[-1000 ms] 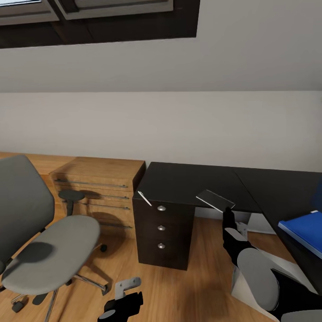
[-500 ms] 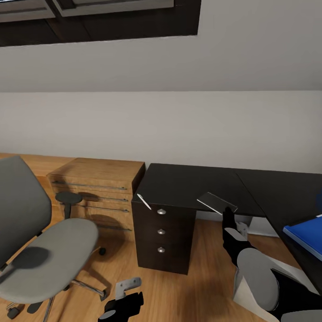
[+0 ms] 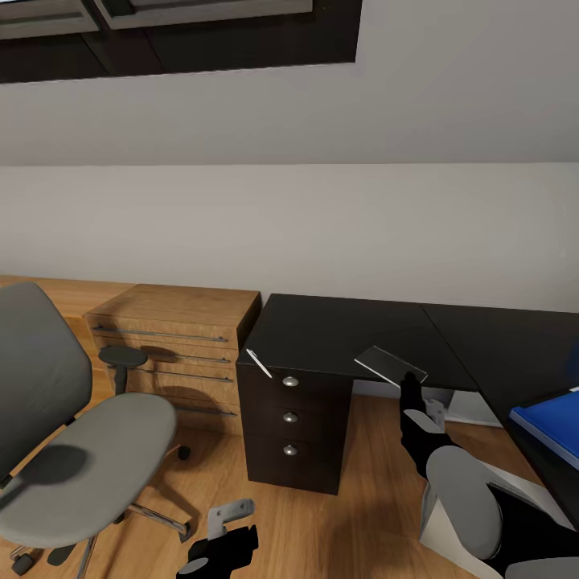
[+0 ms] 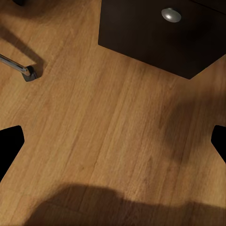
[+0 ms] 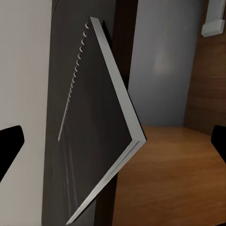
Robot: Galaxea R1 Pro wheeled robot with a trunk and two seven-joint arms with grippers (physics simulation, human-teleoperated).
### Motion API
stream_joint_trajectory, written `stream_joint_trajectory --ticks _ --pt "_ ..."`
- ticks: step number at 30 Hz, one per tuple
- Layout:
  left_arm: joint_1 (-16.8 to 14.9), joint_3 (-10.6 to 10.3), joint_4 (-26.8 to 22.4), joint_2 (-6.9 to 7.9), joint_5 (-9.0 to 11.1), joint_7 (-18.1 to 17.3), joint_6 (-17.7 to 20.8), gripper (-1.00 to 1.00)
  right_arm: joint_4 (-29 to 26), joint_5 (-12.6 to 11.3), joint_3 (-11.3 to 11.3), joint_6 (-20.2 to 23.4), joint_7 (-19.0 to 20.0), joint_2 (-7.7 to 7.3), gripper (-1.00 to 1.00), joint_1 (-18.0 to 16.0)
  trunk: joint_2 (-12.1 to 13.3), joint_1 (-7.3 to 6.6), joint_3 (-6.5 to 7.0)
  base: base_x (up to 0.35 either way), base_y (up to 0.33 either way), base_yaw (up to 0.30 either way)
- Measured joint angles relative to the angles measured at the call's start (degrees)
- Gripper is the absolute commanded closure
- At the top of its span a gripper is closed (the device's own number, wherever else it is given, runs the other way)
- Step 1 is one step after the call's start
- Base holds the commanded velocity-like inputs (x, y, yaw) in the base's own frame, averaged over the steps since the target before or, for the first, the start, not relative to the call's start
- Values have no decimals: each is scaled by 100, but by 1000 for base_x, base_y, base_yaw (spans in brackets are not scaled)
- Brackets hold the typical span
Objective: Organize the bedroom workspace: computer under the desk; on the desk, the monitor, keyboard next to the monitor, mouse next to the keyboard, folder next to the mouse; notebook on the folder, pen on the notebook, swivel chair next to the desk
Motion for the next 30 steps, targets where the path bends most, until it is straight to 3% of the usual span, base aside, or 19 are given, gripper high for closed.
stream_joint_trajectory --ticks 30 --pt "0 -15 1 2 1 9 -61 -100 -16 17 6 5 6 -6 -100 0 0 0 0 14 0 0"
